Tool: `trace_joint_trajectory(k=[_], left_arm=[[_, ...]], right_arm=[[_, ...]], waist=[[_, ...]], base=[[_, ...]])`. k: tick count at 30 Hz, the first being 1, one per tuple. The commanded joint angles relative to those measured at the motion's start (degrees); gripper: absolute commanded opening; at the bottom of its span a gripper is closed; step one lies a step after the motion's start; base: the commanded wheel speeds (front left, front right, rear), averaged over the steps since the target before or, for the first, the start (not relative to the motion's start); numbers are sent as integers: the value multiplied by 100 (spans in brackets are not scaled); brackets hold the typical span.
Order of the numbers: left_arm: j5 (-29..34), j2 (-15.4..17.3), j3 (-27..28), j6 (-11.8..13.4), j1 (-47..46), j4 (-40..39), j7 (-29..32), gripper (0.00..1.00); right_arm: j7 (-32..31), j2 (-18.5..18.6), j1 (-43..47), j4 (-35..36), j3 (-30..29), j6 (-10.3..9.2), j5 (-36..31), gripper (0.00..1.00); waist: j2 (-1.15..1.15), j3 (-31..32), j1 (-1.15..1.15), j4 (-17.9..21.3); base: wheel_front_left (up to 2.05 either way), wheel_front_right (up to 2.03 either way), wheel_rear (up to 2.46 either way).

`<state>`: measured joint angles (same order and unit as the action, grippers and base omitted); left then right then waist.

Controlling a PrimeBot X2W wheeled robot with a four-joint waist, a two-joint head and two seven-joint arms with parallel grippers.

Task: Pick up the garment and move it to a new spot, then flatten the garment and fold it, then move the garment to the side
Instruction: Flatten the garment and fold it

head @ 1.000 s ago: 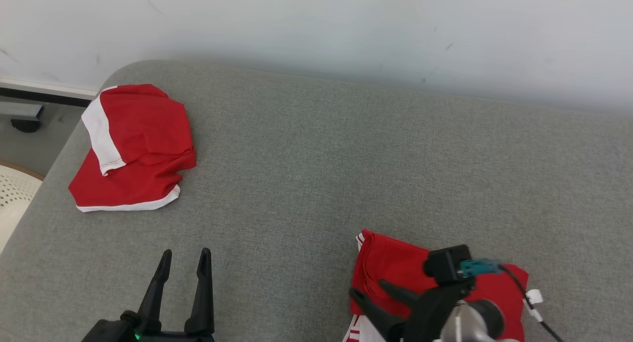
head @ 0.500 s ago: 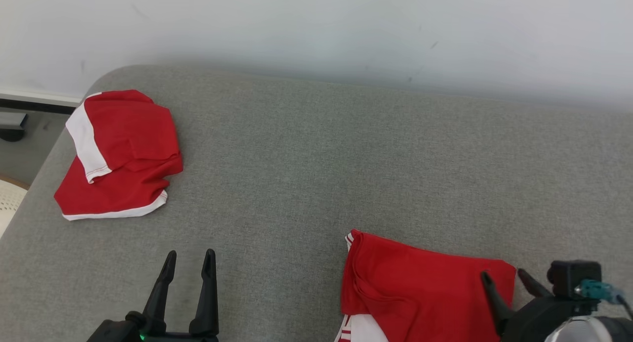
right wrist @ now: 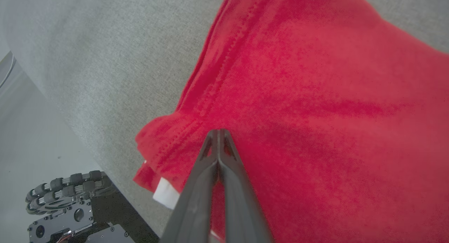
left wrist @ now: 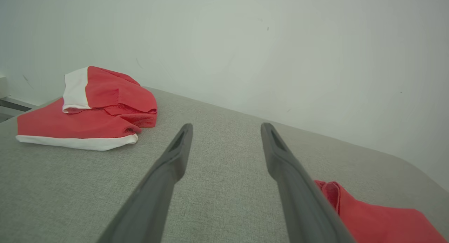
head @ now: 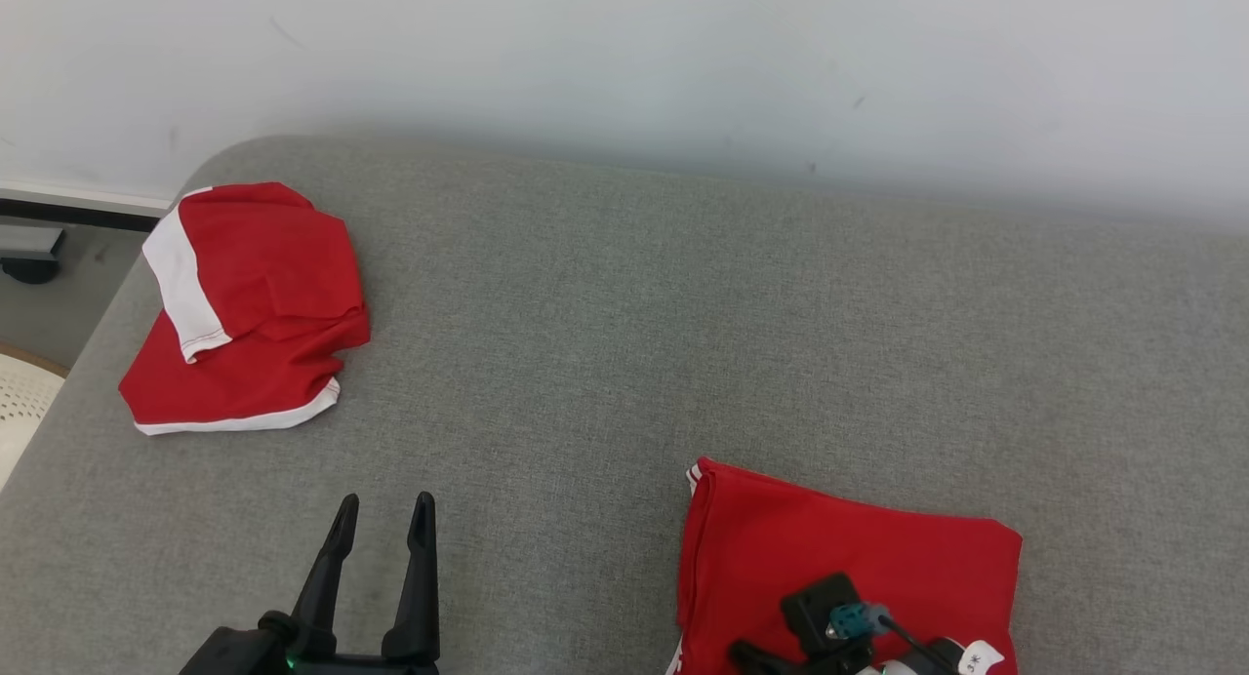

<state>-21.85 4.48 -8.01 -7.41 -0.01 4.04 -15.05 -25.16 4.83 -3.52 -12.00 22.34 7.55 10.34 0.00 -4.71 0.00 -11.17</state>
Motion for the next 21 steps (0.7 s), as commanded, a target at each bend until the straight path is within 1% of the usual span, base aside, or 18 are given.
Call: trace_joint_trajectory(k=[1,5,8,11,12,13,14,17,21], left_arm=[[-15,14,13,-6,61,-17,-12,100],[-7,11,67,-6,142,-39,-12,100],[2,6,130,-6,176,-65,-12,100],[12,-4,168,-6,239,-75,-12,100],[19,-2,163,-6,251,-72,-12,100],[29,6,179,-6,257,-67,-12,100],[37,10,175,-6,248,-58,-12,100],[52,18,197,-6,256,-49,-12,100],[92,-17,279,-6,276,-38,-12,100]], right_arm=[[-66,72,-2,6,67,-14,61,0],[-247,168,77,117,500,-14,252,0],[-277,141,84,245,887,-14,503,0],[-120,96,13,500,994,-14,792,0],[-37,96,-13,598,923,-14,804,23],[82,82,-13,709,762,-14,788,75],[195,56,28,824,563,-14,755,100],[574,-12,260,1160,-83,-14,446,100],[1275,-123,689,1536,-1004,-14,68,100]], waist=[[0,33,0,-25],[0,75,0,-22],[0,97,0,17],[0,125,0,90],[0,134,0,118],[0,147,0,158],[0,161,0,197],[0,254,0,326],[0,339,0,517]], base=[[0,0,0],[0,0,0],[0,0,0],[0,0,0],[0,0,0],[0,0,0],[0,0,0],[0,0,0],[0,0,0]])
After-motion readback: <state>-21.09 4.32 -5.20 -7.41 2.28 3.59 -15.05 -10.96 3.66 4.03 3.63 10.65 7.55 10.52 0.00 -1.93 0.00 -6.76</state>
